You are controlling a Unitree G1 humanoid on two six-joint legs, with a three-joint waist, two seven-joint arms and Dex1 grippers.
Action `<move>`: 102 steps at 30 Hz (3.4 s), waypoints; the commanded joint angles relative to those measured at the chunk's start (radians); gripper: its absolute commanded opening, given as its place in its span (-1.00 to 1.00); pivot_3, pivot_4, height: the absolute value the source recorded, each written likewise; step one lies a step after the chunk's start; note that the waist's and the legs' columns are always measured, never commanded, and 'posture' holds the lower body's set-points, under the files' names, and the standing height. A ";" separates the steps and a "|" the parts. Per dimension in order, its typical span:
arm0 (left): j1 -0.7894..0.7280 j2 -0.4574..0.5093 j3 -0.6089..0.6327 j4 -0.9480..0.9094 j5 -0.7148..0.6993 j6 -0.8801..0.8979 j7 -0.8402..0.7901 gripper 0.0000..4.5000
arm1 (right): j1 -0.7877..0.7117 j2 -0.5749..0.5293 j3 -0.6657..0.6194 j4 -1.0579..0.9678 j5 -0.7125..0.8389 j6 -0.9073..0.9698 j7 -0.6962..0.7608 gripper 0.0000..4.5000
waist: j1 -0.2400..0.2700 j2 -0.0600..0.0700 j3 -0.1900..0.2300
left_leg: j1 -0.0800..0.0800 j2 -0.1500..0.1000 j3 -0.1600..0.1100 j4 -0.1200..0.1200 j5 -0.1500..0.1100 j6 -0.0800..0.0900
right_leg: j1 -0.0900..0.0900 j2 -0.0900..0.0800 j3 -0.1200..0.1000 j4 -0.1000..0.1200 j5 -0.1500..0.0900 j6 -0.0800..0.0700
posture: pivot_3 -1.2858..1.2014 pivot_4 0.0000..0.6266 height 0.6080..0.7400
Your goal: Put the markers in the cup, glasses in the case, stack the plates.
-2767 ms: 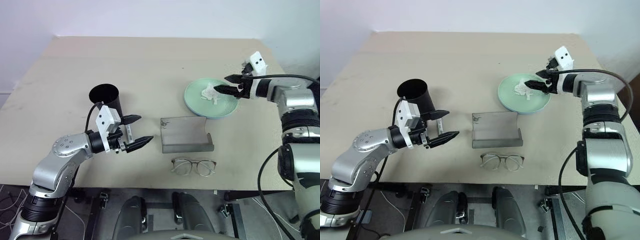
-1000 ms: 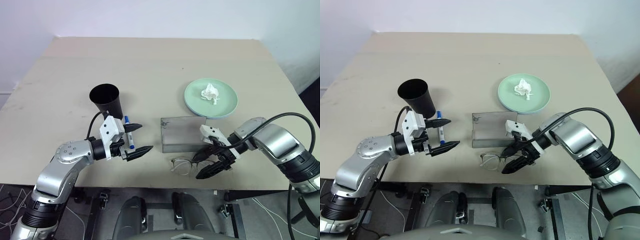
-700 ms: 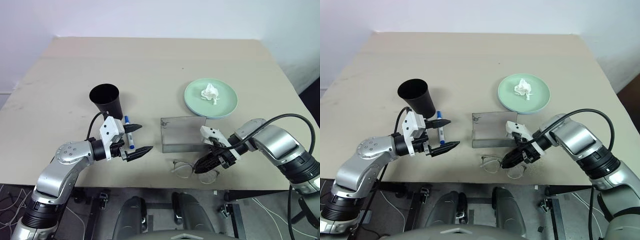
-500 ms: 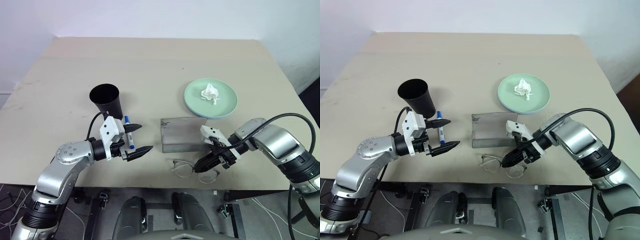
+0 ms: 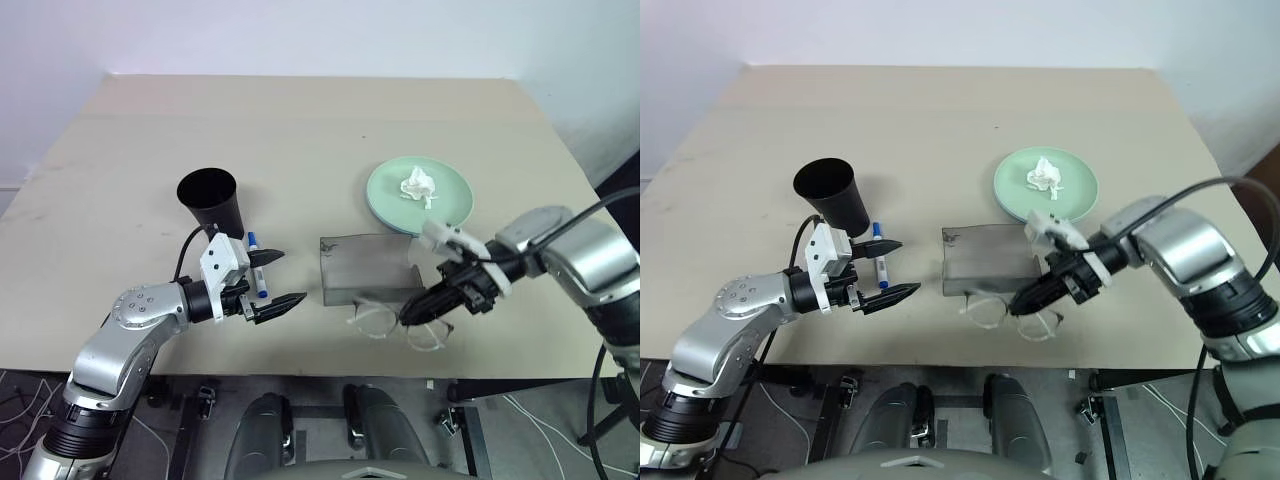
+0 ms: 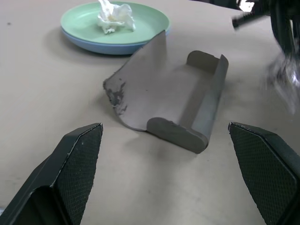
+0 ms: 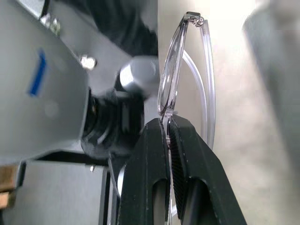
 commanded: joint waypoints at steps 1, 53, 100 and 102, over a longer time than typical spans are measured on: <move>0.003 0.007 0.028 -0.038 -0.025 0.005 0.001 1.00 | -0.084 0.038 -0.039 0.091 -0.010 -0.021 -0.017 -0.99 | 0.003 0.000 0.000 | 0.000 0.000 0.000 0.000 0.000 0.000 | 0.000 0.000 0.000 0.000 0.000 0.000 | 0.03 -0.52 0.41; 0.154 0.082 0.159 -0.143 -0.100 0.022 0.012 1.00 | -0.359 0.203 0.609 0.677 -0.090 -0.638 0.022 -0.99 | 0.004 0.000 0.000 | -0.003 0.000 0.001 0.000 0.000 0.000 | -0.003 -0.004 0.000 0.000 0.000 -0.001 | 0.03 -0.52 0.41; 0.074 0.103 0.165 -0.113 -0.131 0.069 0.005 1.00 | -0.338 0.420 -0.004 0.981 -0.357 -0.680 -0.236 -0.99 | 0.003 0.001 0.000 | -0.005 0.000 0.002 0.000 0.000 0.000 | -0.005 -0.001 0.000 0.001 0.001 -0.001 | 0.03 -0.52 0.41; 0.074 0.101 0.163 -0.114 -0.132 0.069 0.008 1.00 | -0.299 0.407 0.013 0.922 -0.382 -0.691 -0.200 -0.99 | 0.003 0.000 0.000 | -0.005 0.000 0.002 0.000 0.000 0.000 | -0.004 0.000 0.000 0.001 0.001 -0.001 | 0.03 -0.52 0.41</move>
